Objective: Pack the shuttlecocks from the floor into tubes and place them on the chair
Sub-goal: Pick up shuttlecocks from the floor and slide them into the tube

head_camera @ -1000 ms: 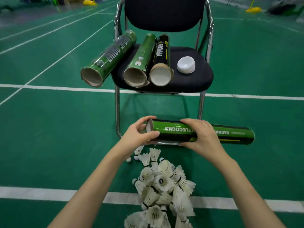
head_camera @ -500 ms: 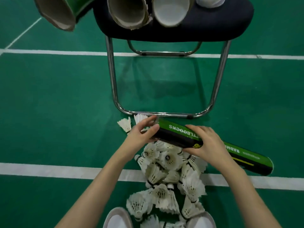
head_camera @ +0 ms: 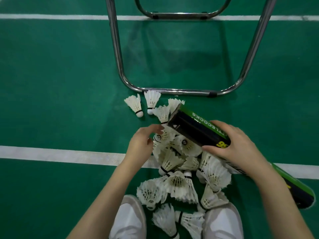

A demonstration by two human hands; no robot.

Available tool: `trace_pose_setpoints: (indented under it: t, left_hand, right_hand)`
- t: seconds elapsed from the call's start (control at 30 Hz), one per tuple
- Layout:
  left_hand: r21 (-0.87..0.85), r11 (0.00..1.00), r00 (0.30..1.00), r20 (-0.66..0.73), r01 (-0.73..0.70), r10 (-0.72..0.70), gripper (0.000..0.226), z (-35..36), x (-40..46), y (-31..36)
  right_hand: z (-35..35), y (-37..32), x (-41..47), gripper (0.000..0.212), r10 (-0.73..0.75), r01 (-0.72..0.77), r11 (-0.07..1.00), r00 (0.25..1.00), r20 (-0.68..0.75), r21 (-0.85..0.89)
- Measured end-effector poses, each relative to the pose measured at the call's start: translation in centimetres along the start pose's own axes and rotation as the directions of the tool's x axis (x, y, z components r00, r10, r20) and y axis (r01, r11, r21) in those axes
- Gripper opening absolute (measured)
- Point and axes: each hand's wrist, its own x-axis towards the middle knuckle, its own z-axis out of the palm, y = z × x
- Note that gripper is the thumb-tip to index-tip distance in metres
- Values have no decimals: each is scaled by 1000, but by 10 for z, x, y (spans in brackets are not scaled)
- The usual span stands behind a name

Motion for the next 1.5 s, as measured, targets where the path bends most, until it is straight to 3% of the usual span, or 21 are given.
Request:
trace_pose_setpoints:
  t: [0.23,0.43,0.5,0.57,0.67,0.77,0.93,1.5]
  left_hand:
    - [224,958,974,-96,-179,204,40,5,8,-8]
    - [361,904,915,-237,-230,328,30,5,9,-8]
    - [260,950,918,-307,-173,251,26,2,6,0]
    - [-6,998,922,-383,-56,49,26,-4,1,11]
    - [-441,898,882,-417,16,-220,33,-17,-5,28]
    - [-607,795,866,-405,-15,-293,33,-29,-5,38]
    - [-663,747,888,-366,-39,-279,34,-32,-8,47]
    - [-714,696,985,-52,79,-166,40,-13,-21,57]
  right_hand:
    - [3,1,-10,76,23,-23,1000,999,31,7]
    - [11,2,-13,83,35,-36,999,999,41,29]
    - [11,2,-13,84,37,-38,999,999,38,37]
    - [12,1,-14,81,37,-39,998,998,42,42]
    - [11,1,-15,82,38,-40,998,998,48,57]
    - [11,1,-16,85,32,-34,998,999,37,59]
    - [13,-1,-17,86,10,-11,1000,1000,19,18]
    - [21,-2,-18,77,-23,21,998,999,30,64]
